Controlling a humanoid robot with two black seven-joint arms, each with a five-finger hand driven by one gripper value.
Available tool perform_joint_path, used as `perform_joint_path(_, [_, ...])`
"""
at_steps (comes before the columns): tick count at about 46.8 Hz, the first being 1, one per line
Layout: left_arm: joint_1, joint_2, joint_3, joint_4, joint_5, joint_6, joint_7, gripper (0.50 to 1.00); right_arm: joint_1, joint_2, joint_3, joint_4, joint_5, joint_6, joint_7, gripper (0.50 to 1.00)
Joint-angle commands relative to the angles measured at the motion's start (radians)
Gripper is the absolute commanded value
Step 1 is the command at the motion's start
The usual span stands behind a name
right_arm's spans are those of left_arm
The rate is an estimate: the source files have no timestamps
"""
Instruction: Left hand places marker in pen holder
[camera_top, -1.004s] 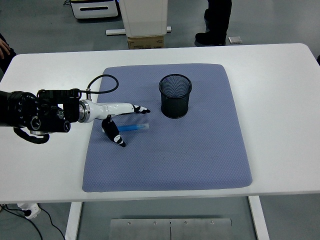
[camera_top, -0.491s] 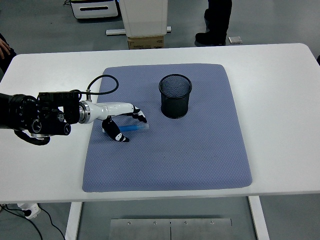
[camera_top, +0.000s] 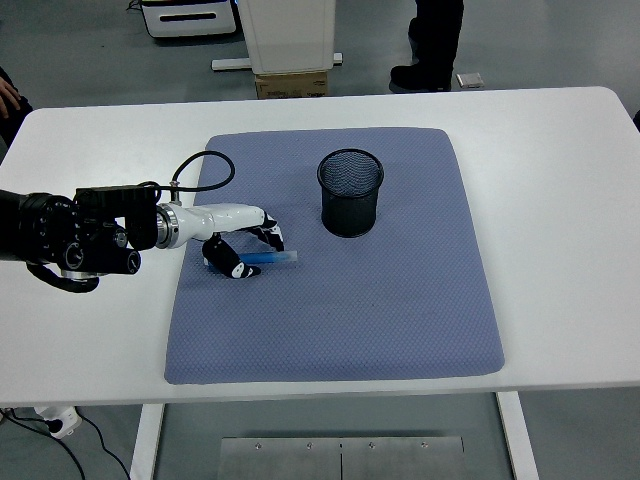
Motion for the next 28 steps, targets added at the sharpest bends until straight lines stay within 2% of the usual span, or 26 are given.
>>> perform_joint_path(1, [0.000, -0.001, 0.000, 0.001, 0.000, 0.002, 0.000, 0.607, 0.000, 0.000, 0.000, 0.000, 0.000, 0.000, 0.000, 1.000])
perform_joint_path(15, [0.004, -0.007, 0.000, 0.001, 0.000, 0.004, -0.001, 0.569, 0.000, 0.000, 0.000, 0.000, 0.000, 0.000, 0.000, 1.000])
perform_joint_path(17, [0.003, -0.007, 0.000, 0.001, 0.000, 0.004, -0.001, 0.552, 0.000, 0.000, 0.000, 0.000, 0.000, 0.000, 0.000, 1.000])
perform_joint_path(20, [0.001, -0.006, 0.000, 0.003, 0.000, 0.004, -0.001, 0.500, 0.000, 0.000, 0.000, 0.000, 0.000, 0.000, 0.000, 1.000])
perform_joint_path(28, [0.000, -0.007, -0.002, 0.016, -0.002, 0.004, 0.000, 0.500, 0.000, 0.000, 0.000, 0.000, 0.000, 0.000, 0.000, 1.000])
